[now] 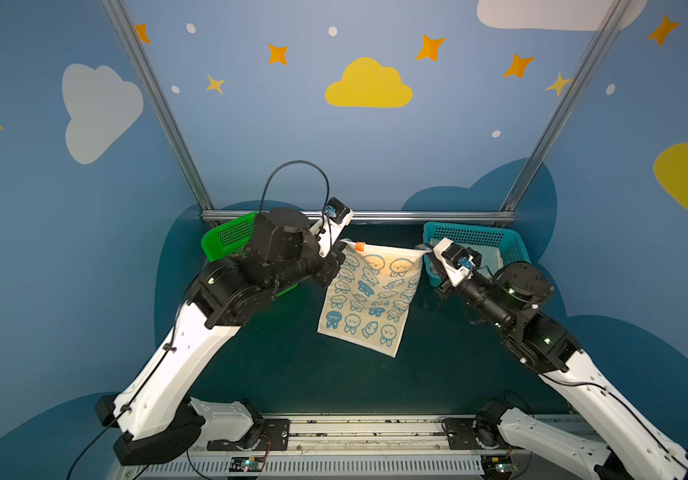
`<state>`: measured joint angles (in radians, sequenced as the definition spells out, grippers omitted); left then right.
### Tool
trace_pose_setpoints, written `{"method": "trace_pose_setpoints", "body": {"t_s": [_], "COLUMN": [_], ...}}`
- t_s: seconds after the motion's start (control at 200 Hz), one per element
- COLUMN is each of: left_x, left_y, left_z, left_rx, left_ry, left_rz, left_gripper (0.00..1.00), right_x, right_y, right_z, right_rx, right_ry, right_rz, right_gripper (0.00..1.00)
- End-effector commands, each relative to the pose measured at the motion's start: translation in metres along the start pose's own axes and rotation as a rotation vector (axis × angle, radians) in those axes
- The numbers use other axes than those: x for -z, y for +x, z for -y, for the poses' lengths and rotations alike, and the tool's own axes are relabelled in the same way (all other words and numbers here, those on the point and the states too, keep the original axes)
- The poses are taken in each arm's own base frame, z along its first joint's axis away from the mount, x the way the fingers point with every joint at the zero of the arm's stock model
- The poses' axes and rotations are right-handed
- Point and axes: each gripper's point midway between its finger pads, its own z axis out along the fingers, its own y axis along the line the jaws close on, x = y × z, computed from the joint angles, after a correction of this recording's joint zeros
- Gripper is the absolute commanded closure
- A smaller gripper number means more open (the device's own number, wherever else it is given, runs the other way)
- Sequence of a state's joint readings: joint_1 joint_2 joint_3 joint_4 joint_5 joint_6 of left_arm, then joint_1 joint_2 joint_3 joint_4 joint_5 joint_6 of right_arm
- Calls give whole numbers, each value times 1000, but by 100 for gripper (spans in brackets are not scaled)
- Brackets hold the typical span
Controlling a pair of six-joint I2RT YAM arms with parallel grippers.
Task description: Fold and stack the towels
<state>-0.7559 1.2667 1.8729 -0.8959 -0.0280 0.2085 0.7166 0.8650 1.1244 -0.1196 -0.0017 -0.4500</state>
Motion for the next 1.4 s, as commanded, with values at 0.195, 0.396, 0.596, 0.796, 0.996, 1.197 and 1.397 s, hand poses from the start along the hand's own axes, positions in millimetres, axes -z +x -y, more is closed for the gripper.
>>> {"method": "trace_pose_setpoints", "body": {"t_s": [0.195, 0.396, 0.596, 0.796, 0.996, 1.197, 1.397], "left_x": [55, 54, 19, -42, -115, -184, -235], "left_y": [-20, -20, -7, 19, 63, 99, 136], "left_z": [40, 24, -11, -63, -114, -138, -161], "left_rx": [86, 106, 75, 85, 166, 185, 174], "left_ry": [237, 143, -86, -282, -346, -340, -377], "left_rz": [165, 189, 117, -21, -162, -276, -390], "left_gripper": [96, 96, 96, 96, 96, 96, 96], "right_x": [55, 48, 14, -32, -76, -118, -147], "right_y": [-63, -59, -29, 19, 81, 135, 190], "right_z": [-22, -10, 7, 23, 50, 67, 69], "right_rx": [-28, -26, 15, 52, 4, -38, -77], "right_ry": [-177, -108, 17, 80, 114, 106, 74], "right_rz": [215, 189, 65, -90, -220, -307, -386], "right_gripper": [100, 100, 100, 100, 100, 100, 100]}}
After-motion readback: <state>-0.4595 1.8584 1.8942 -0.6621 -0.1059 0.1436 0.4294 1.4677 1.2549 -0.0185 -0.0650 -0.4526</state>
